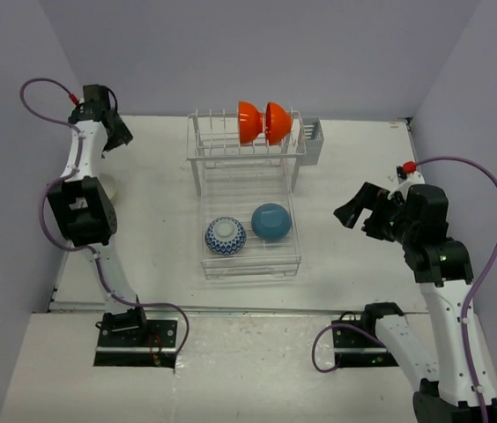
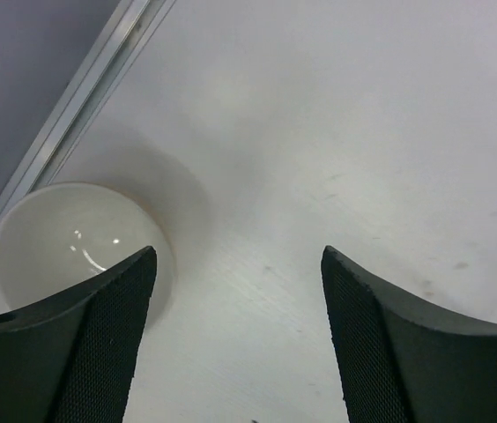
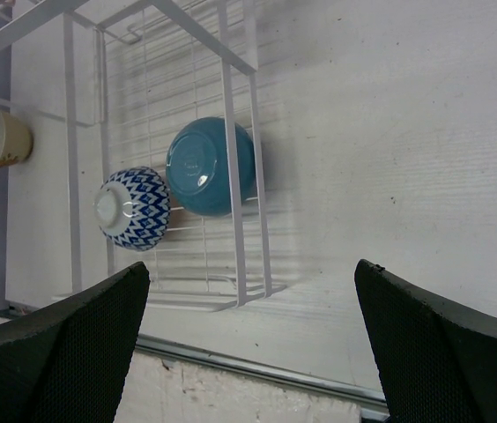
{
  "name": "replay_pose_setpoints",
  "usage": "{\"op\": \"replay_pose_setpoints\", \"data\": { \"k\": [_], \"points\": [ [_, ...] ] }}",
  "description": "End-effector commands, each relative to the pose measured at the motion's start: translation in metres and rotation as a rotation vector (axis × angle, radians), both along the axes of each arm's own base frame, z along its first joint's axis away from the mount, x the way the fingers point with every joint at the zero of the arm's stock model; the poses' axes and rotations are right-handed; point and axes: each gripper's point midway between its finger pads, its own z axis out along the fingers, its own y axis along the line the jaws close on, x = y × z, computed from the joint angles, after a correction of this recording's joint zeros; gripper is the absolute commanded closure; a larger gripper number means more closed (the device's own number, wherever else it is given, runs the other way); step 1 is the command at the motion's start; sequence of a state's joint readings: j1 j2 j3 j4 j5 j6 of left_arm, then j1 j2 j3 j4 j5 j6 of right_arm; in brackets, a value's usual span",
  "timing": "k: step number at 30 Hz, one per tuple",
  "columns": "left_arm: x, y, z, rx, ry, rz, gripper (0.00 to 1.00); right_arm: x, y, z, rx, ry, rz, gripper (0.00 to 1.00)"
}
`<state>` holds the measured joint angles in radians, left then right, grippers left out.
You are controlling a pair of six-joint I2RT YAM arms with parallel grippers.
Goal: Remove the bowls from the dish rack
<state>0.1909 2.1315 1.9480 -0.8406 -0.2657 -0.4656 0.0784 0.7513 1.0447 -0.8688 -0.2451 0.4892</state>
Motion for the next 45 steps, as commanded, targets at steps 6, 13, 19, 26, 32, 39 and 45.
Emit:
{"op": "replay_pose_setpoints", "data": {
  "k": [6,13,19,26,32,39,45],
  "points": [
    [0.060,-0.190,0.291,-0.445,-0.901,-0.585,0.23,0.001,0.002,0.004,-0.006,-0.023,0.021,0.01],
    [0.023,-0.299,0.334,-0.908,-1.020,-0.942,0.23,-0.004,-0.002,0.006,-0.023,-0.031,0.007,0.01],
    [-0.019,-0.331,0.320,-1.084,-0.944,-0.965,0.20,-0.007,-0.003,-0.002,-0.025,-0.021,0.002,0.01],
    [-0.050,-0.385,0.299,-1.099,-0.826,-1.039,0.21,-0.005,-0.003,-0.004,-0.025,-0.022,0.004,0.01],
    [-0.053,-0.402,0.276,-1.088,-0.741,-1.034,0.23,-0.008,-0.004,-0.005,-0.031,-0.021,-0.001,0.01],
    [-0.048,-0.398,0.258,-1.040,-0.669,-0.976,0.23,-0.012,-0.007,-0.004,-0.039,-0.037,-0.013,0.01],
    [-0.040,-0.406,0.235,-1.017,-0.602,-0.948,0.28,-0.012,-0.008,0.001,-0.044,-0.044,-0.015,0.01]
  ]
}}
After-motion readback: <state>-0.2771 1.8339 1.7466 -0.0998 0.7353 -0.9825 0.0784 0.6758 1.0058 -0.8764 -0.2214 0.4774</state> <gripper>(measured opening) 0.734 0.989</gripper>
